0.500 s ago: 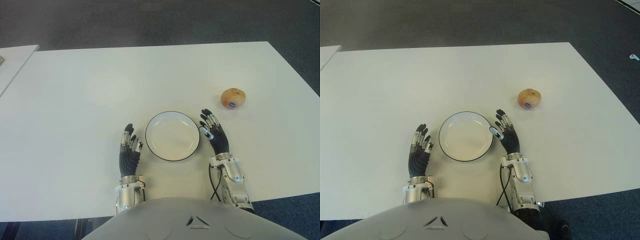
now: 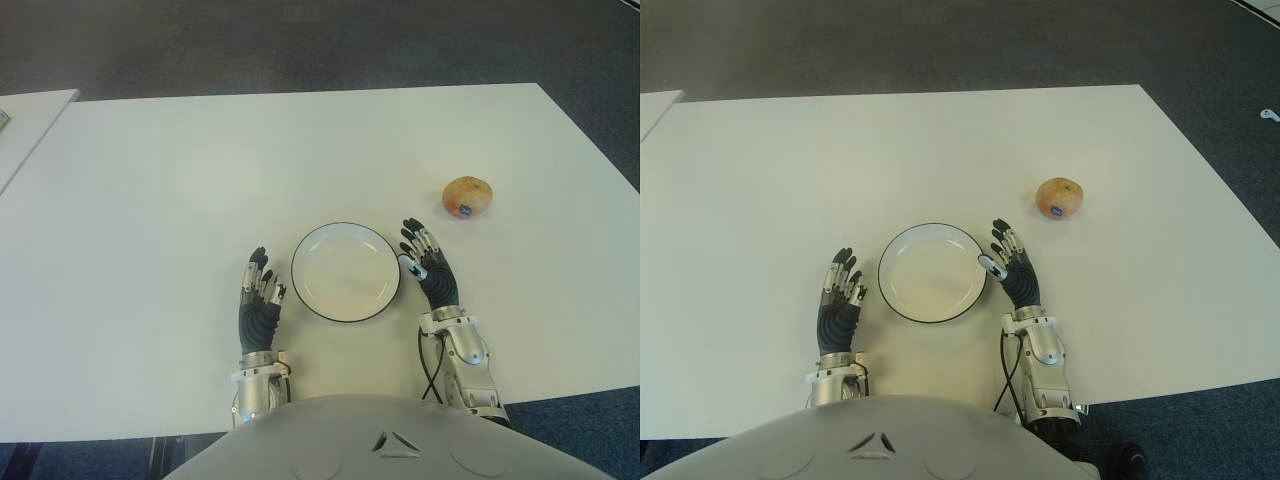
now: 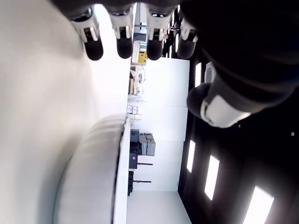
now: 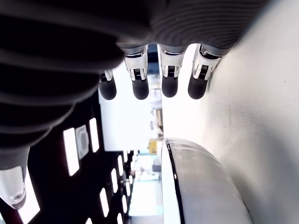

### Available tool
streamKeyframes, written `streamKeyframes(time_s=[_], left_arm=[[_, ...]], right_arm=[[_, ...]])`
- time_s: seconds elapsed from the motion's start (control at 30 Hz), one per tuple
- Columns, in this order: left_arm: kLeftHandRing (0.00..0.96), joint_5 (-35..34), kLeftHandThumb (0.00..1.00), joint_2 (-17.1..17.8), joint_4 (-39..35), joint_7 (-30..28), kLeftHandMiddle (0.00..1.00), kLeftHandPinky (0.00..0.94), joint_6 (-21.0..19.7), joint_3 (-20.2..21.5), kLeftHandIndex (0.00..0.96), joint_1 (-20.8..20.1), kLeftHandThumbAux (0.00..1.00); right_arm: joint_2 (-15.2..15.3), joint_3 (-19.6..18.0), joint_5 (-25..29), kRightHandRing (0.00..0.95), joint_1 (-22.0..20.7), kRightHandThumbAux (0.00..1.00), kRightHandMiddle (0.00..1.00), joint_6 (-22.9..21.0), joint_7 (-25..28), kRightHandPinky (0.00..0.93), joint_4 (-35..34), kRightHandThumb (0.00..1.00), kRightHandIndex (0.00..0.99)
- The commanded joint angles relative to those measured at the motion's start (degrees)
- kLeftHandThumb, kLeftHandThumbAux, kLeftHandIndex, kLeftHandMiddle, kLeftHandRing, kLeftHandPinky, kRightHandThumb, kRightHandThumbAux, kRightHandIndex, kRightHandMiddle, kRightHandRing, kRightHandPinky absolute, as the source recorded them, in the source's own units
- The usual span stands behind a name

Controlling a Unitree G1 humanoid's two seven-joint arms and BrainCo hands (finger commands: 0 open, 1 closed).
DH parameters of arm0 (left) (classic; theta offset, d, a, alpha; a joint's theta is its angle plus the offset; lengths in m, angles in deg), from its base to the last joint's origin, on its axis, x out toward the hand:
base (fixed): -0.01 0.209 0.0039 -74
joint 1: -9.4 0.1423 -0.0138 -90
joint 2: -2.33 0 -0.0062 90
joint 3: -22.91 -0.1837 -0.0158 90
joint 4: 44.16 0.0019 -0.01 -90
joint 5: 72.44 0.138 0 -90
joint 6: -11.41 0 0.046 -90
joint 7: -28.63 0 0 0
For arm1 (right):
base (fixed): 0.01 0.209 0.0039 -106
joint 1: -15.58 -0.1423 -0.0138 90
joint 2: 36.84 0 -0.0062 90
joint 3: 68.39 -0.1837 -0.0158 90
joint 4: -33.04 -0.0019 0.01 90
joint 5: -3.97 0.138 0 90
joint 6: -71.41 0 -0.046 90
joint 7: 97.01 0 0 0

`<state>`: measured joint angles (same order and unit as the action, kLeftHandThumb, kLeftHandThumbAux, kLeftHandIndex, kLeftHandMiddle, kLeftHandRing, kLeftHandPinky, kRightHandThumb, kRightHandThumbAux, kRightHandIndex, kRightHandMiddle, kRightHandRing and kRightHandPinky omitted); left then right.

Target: Put the apples into the plate.

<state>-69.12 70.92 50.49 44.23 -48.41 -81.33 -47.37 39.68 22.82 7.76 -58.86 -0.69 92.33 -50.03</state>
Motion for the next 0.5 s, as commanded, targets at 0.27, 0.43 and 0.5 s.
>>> streamKeyframes(time_s=[0.27,0.43,0.5], left_arm=[[0.038,-1.3,0.109,-3.3,3.0,-0.5,0.069,0.031,-1.7,-0.4,0.037,0.1,0.599],[0.041,-1.6,0.110,-3.3,4.2,-0.6,0.073,0.037,-0.7,-0.1,0.040,-0.5,0.600],[0.042,-1.9,0.111,-3.4,4.6,-0.7,0.075,0.033,-0.5,-0.1,0.041,-0.7,0.597]], right_arm=[[3.7,-1.1,-7.3,0.000,-3.9,0.568,0.019,-0.1,-3.5,0.000,-11.6,0.200,0.004],[11.0,-2.3,-28.3,0.000,-11.0,0.552,0.020,8.9,-14.1,0.000,-11.0,0.243,0.007],[13.3,-2.3,-34.7,0.000,-12.7,0.537,0.019,9.0,-17.6,0.000,-11.0,0.260,0.004]])
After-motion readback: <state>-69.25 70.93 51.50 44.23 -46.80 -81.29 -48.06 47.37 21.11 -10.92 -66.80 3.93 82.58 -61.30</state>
